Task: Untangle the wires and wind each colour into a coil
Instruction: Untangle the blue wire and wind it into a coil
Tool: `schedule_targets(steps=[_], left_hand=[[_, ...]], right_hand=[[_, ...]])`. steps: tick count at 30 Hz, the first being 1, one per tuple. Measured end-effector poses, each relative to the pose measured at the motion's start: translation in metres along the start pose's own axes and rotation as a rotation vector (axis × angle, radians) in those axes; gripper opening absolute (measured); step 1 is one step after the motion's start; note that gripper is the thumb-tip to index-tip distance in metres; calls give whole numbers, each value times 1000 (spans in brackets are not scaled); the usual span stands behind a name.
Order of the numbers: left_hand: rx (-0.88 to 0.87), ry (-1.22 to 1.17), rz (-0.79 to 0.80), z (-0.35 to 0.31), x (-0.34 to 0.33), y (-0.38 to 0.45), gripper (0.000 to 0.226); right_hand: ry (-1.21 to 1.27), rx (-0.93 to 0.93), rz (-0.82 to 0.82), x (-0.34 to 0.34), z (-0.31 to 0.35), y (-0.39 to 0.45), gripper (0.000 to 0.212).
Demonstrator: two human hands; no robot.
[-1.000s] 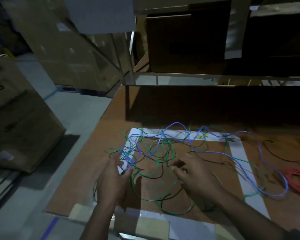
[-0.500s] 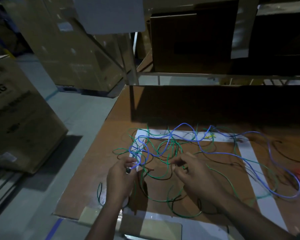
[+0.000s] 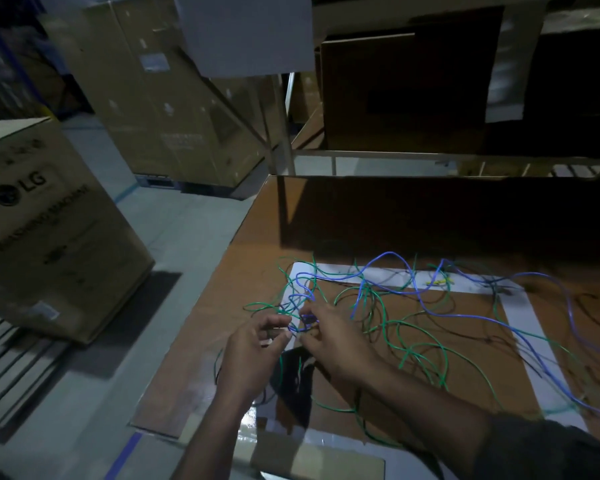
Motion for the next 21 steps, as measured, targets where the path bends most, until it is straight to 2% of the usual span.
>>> schedule_targets(steps=[3,5,8,11,13,15,18,21], left_hand=[[67,-27,32,13,-1,-3,19],[82,-16,60,19,-4,-4,24],[68,39,63,19,-4,-5,21],[-9,319,-86,-1,17,-6,10],[-45,409,-138,-16,30,-6,24],[-24,203,-75,-34,29,-8,46],[105,-281,109,-72,2,-23,60],[112,-404,210,-99,-17,-30,68]], right_hand=[[85,-19,-118,3,-1,2,16],[154,-11,-240,20,3,1,12],[147,126,-431,65,30,-10,24],[130,299,-572,111,64,-32,33],[90,401,-599,130,82,-48,45],[-20,497,-597,139,97,-63,56],[-174,591,-511,128,105,-80,62],[-237,642,-334,95,97,-91,57]])
Point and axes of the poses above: each hand's wrist, its own y-axis towards the middle knuckle, its own x-axis out of the back of the hand, z = x × y, the point moved 10 cm from there along y, towards the middle knuckle, and after that the axes turned 1 degree about x, right-handed, at the moved point
